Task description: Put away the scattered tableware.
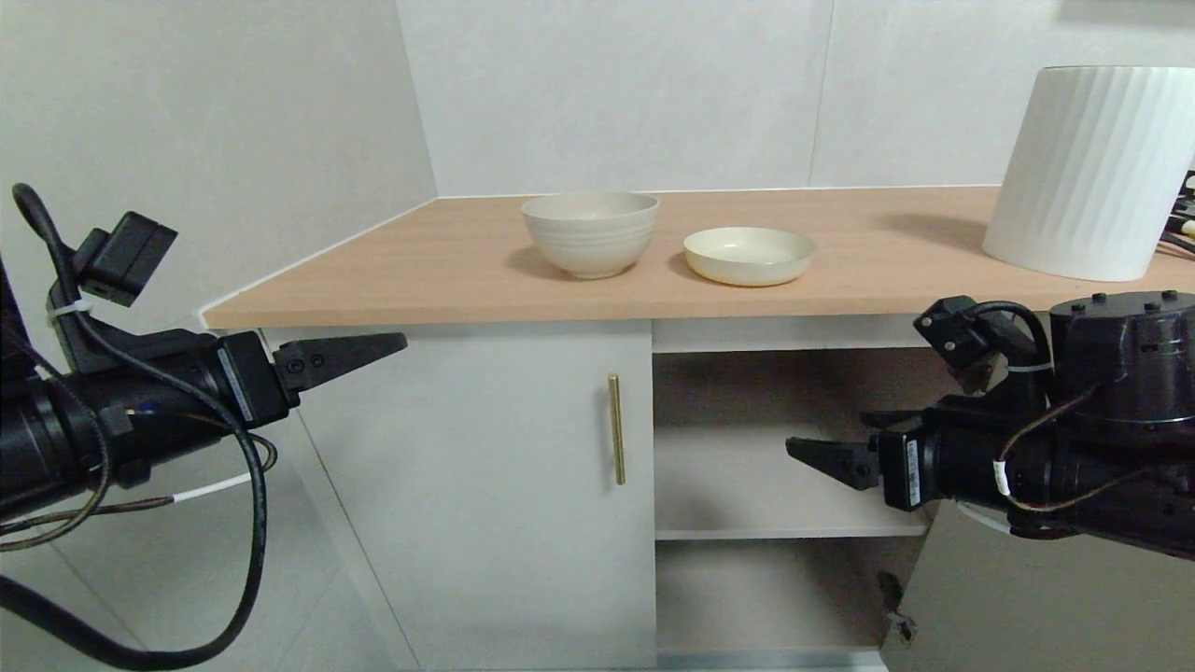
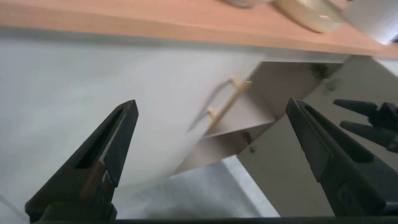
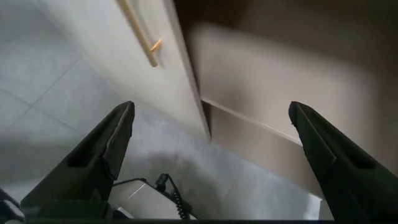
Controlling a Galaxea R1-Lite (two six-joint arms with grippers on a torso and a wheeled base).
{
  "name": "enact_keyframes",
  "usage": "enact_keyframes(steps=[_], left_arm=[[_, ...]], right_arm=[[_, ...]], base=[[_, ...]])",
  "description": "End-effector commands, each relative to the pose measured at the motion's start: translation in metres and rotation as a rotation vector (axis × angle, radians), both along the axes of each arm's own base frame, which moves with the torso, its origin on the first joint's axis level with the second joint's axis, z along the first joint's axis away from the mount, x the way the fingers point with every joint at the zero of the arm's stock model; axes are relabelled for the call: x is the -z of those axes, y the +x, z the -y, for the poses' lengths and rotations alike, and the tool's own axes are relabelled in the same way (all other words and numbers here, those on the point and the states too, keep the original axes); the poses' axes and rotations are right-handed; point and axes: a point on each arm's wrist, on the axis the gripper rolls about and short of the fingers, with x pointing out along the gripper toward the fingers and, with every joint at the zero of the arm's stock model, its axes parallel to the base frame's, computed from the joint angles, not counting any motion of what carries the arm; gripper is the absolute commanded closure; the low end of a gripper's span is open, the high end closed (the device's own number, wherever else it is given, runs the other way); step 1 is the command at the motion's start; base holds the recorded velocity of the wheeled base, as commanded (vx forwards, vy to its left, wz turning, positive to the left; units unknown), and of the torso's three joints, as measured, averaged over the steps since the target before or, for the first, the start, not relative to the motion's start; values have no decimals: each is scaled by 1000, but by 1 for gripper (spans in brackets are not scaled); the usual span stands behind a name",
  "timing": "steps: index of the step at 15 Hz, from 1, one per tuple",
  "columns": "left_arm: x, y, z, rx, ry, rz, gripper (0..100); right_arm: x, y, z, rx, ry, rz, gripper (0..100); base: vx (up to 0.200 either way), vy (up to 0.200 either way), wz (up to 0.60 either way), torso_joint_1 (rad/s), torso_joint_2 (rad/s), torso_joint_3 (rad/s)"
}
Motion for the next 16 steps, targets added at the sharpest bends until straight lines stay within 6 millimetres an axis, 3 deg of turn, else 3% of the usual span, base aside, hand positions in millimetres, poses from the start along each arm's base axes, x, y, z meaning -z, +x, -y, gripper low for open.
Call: enact_keyframes(steps=[1,7,16], left_arm=[[1,0,1,4,-1,-5,0],[5,4,3,12,-2,-23,0],[9,8,3,13,-1,-43,0]], right_arm=[[-5,-5,1,-10,11,14,0],[-5,-6,2,-9,10,15,0],[-3,-5,1,-9,6,9,0]], base=[[0,0,0,0,0,0],[0,0,0,46,-150,-164],[0,0,0,154,-483,-307]])
